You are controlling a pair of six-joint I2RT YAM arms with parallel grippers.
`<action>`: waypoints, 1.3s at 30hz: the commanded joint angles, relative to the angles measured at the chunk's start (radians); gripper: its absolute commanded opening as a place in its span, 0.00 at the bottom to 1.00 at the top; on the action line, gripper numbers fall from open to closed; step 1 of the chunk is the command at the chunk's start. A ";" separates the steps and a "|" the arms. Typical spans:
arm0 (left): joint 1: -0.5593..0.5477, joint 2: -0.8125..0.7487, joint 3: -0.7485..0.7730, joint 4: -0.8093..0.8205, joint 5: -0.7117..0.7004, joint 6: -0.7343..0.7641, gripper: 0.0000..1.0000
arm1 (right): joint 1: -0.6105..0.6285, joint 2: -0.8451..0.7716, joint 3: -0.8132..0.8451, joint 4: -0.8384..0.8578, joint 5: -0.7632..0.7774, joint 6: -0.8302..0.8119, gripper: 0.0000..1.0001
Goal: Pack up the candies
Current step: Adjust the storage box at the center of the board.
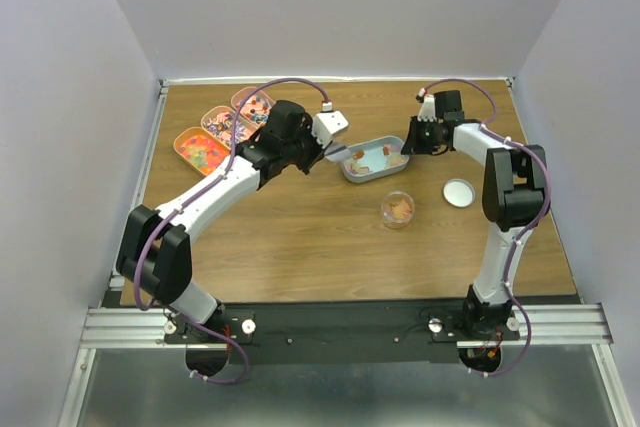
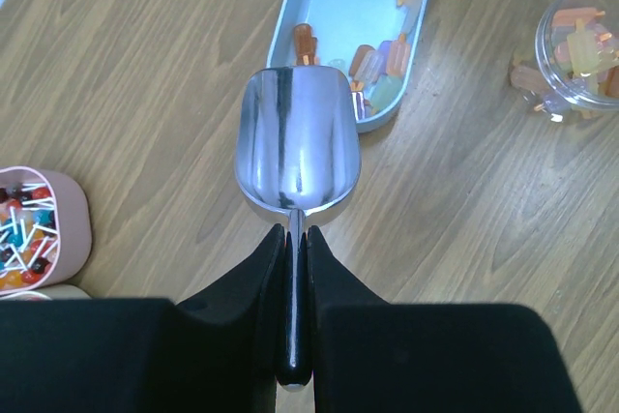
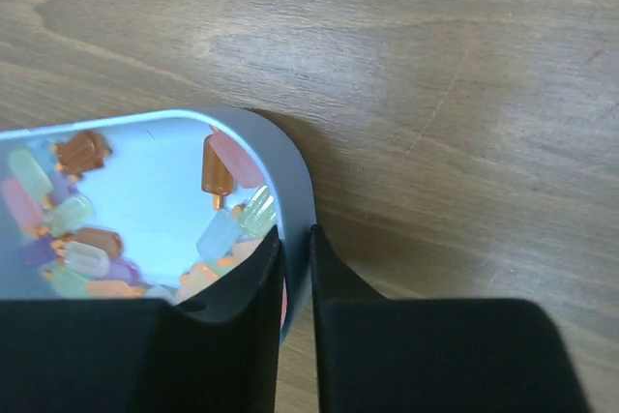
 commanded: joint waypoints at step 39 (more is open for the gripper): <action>-0.090 0.187 0.254 -0.197 -0.051 0.118 0.00 | 0.103 -0.057 0.019 -0.026 0.267 -0.191 0.05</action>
